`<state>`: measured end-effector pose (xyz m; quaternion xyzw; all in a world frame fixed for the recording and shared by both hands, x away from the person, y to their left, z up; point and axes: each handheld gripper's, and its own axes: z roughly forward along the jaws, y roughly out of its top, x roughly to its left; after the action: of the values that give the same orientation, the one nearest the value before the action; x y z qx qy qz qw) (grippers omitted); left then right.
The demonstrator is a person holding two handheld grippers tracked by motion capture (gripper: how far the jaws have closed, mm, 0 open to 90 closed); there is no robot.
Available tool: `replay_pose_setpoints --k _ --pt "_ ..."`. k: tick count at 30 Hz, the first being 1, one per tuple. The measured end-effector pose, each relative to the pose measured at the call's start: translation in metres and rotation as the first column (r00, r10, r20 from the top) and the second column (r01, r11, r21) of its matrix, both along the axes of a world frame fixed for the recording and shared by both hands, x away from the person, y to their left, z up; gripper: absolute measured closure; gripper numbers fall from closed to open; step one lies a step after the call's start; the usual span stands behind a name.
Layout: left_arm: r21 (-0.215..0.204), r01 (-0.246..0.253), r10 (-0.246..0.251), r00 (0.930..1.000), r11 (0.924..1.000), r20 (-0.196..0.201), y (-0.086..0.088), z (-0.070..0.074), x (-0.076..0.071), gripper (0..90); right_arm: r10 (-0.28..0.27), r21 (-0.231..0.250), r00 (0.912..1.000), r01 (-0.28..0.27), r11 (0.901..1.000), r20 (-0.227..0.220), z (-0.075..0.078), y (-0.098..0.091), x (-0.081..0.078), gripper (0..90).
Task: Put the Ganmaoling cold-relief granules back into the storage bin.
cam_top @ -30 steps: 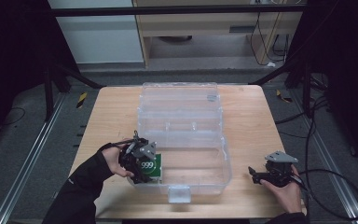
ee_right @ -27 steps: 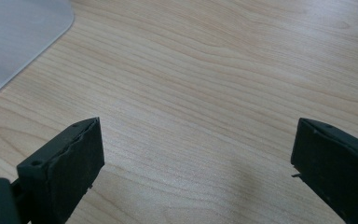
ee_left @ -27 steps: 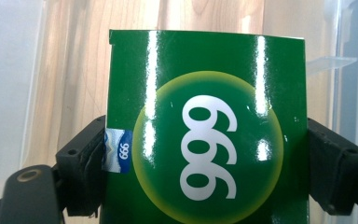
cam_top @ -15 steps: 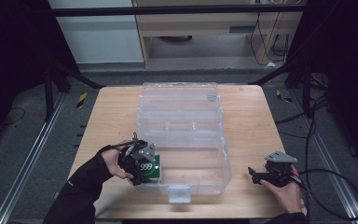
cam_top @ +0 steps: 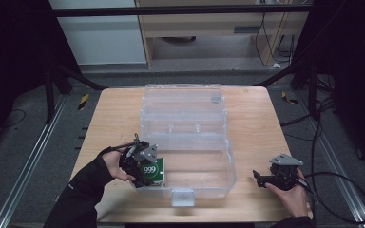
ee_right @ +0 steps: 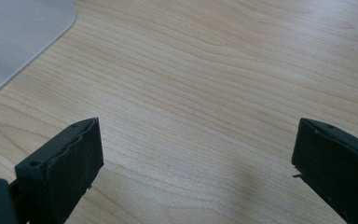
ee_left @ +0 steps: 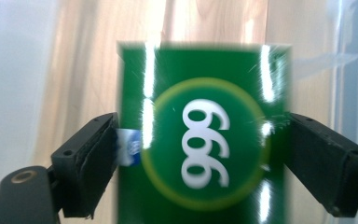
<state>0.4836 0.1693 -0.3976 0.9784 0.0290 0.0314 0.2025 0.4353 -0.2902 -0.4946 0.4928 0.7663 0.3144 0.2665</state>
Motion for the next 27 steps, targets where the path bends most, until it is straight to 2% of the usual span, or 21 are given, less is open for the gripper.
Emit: replay_pose_setpoints --k 2,6,14,19,22,27 --pt "-0.034 -0.007 0.008 0.9999 0.9994 0.014 0.003 0.007 0.000 13.3 0.000 -0.001 1.0000 0.000 1.0000 0.000 0.000 0.000 0.000 2.3" --pt "-0.034 -0.013 0.014 0.9993 0.9993 0.034 0.005 0.015 -0.002 13.8 0.001 -0.002 1.0000 -0.001 1.0000 0.001 0.000 0.000 0.000 2.3" --pt "-0.091 -0.048 0.054 0.9966 0.9947 0.063 0.017 0.027 -0.006 18.0 -0.003 0.001 1.0000 0.003 1.0000 -0.001 0.001 -0.001 0.000 2.4" --pt "-0.122 -0.080 0.091 0.9918 0.9893 0.090 0.030 0.035 -0.011 21.9 -0.005 0.001 1.0000 0.005 1.0000 -0.002 0.000 -0.001 -0.001 2.7" --pt "-0.141 -0.107 0.122 0.9878 0.9842 0.097 0.039 0.039 -0.014 25.0 -0.006 0.001 1.0000 0.006 1.0000 -0.002 0.000 -0.002 -0.001 2.8" --pt "-0.183 -0.164 0.186 0.9765 0.9693 0.109 0.054 0.041 -0.017 29.5 -0.007 0.000 0.9999 0.007 1.0000 -0.008 0.000 -0.001 -0.002 2.9"
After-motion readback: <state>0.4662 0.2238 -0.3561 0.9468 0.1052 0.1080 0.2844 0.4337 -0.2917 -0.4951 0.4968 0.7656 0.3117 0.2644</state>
